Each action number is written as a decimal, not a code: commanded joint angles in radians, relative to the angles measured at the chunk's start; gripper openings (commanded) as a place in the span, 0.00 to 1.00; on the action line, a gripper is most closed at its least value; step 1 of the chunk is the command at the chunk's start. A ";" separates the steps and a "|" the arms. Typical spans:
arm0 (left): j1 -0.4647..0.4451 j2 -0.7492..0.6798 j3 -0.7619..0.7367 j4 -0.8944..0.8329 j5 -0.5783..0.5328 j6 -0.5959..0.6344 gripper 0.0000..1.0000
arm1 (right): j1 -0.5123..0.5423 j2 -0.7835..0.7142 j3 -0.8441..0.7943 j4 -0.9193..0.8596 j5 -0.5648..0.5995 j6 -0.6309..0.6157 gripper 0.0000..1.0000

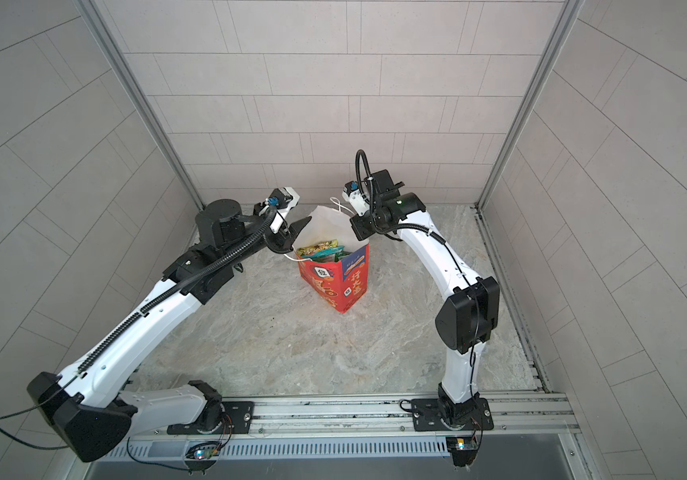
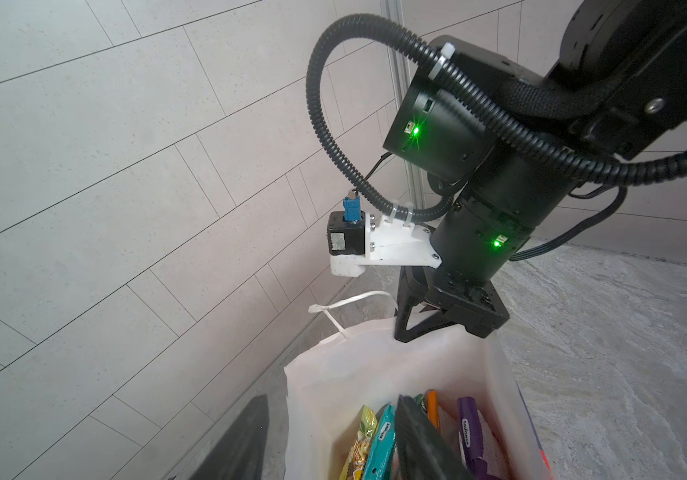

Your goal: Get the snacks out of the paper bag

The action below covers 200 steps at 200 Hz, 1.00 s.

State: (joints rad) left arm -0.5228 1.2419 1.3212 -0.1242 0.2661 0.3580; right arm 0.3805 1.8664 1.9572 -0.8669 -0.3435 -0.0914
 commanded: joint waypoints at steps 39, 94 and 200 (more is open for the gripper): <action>0.009 0.016 0.053 0.011 -0.012 -0.001 0.54 | -0.075 0.085 0.186 -0.088 -0.013 -0.093 0.00; 0.009 0.017 0.056 0.016 -0.036 0.006 0.54 | -0.135 0.179 0.424 -0.116 -0.024 -0.219 0.00; -0.003 -0.051 -0.230 0.198 -0.145 -0.221 0.52 | -0.052 -0.285 -0.348 0.502 -0.076 -0.396 0.00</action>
State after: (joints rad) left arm -0.5186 1.2144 1.1610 -0.0059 0.1642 0.2752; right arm 0.2905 1.7706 1.8259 -0.6720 -0.3851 -0.4553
